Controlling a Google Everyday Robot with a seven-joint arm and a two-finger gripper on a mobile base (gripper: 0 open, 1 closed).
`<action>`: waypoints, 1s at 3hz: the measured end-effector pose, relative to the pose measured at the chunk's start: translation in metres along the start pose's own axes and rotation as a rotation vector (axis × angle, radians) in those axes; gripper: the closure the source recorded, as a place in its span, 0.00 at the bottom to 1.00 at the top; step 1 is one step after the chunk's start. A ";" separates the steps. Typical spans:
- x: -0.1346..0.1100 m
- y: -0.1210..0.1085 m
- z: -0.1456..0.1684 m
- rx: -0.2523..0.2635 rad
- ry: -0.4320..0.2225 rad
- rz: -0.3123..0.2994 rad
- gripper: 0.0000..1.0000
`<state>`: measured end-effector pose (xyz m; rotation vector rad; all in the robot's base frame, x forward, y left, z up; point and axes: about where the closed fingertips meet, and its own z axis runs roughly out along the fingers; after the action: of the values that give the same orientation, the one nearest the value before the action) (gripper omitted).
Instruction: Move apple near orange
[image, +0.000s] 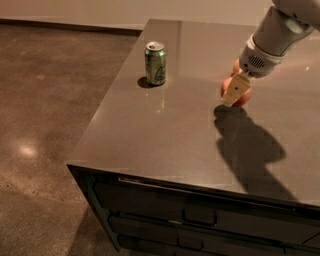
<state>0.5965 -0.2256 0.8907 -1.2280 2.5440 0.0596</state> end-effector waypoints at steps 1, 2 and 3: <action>0.007 -0.034 0.012 0.023 0.009 0.106 1.00; 0.007 -0.064 0.015 0.057 -0.029 0.209 1.00; 0.006 -0.086 0.020 0.079 -0.059 0.281 1.00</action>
Offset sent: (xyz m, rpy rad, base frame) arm 0.0786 -0.0689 -0.0030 0.0901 -0.0751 -0.3479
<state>0.6647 -0.2806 0.8785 -0.8214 2.6209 0.0565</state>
